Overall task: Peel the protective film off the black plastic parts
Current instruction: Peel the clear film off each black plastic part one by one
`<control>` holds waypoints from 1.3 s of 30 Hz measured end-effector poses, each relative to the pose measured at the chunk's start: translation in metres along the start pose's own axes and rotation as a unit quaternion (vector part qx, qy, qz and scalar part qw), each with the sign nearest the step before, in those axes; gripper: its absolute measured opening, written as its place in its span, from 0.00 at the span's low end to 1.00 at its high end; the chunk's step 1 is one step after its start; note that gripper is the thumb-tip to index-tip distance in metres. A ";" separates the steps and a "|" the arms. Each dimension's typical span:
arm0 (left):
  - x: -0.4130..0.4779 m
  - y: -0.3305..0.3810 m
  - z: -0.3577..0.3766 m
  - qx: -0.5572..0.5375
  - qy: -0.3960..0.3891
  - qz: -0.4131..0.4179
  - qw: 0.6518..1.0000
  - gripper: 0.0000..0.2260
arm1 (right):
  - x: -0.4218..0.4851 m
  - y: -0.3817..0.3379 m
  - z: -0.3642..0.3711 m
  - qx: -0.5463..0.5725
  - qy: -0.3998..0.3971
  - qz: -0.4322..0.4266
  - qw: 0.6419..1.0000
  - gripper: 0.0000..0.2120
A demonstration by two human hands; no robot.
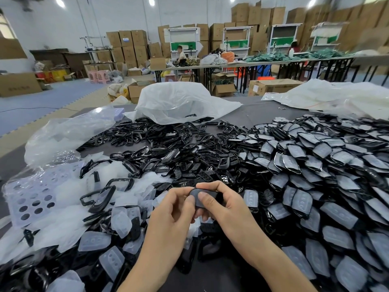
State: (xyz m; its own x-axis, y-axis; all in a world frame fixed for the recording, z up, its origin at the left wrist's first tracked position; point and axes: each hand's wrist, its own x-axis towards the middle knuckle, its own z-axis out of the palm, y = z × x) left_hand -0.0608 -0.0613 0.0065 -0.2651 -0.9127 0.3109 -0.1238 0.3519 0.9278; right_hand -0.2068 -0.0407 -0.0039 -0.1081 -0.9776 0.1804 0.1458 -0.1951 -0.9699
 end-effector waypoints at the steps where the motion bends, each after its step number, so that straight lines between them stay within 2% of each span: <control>1: 0.001 0.000 -0.001 0.000 0.003 0.004 1.000 0.09 | 0.000 0.000 0.000 0.011 0.000 0.000 1.000 0.06; 6: 0.005 -0.002 -0.002 -0.022 0.029 0.004 0.999 0.07 | 0.004 -0.001 0.002 0.136 0.006 0.034 0.990 0.07; 10: 0.004 -0.004 -0.001 -0.013 0.039 0.012 0.999 0.07 | 0.004 -0.002 0.003 0.168 0.014 0.056 0.984 0.09; 17: 0.002 -0.006 0.000 0.027 0.011 0.038 0.999 0.10 | 0.004 -0.002 0.004 0.141 0.019 0.069 0.987 0.02; 22: -0.001 -0.007 0.001 0.057 -0.021 0.063 0.996 0.12 | 0.003 -0.003 0.001 0.091 -0.006 0.056 0.994 0.02; 26: -0.001 -0.008 -0.001 0.097 -0.033 0.093 0.990 0.16 | 0.002 -0.003 -0.001 0.067 -0.017 0.057 0.996 0.04; 31: -0.002 -0.005 -0.002 0.149 -0.032 0.150 0.977 0.12 | 0.003 -0.005 -0.001 0.064 0.009 0.069 0.996 0.06; 34: -0.004 -0.005 -0.004 0.224 -0.038 0.188 0.956 0.13 | 0.004 -0.006 -0.003 0.072 0.044 0.061 0.995 0.09; 37: -0.003 -0.003 -0.005 0.331 -0.069 0.250 0.907 0.14 | 0.005 -0.004 -0.004 0.094 0.083 0.050 0.991 0.15; 39: -0.004 -0.003 -0.002 0.350 -0.096 0.280 0.889 0.13 | 0.006 -0.002 -0.004 0.085 0.099 0.048 0.990 0.15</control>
State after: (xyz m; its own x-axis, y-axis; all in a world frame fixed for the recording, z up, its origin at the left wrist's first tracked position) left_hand -0.0575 -0.0585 0.0032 -0.6229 -0.5249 0.5800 -0.4682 0.8442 0.2612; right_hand -0.2112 -0.0455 -0.0016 -0.2729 -0.9614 0.0360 0.3273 -0.1280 -0.9362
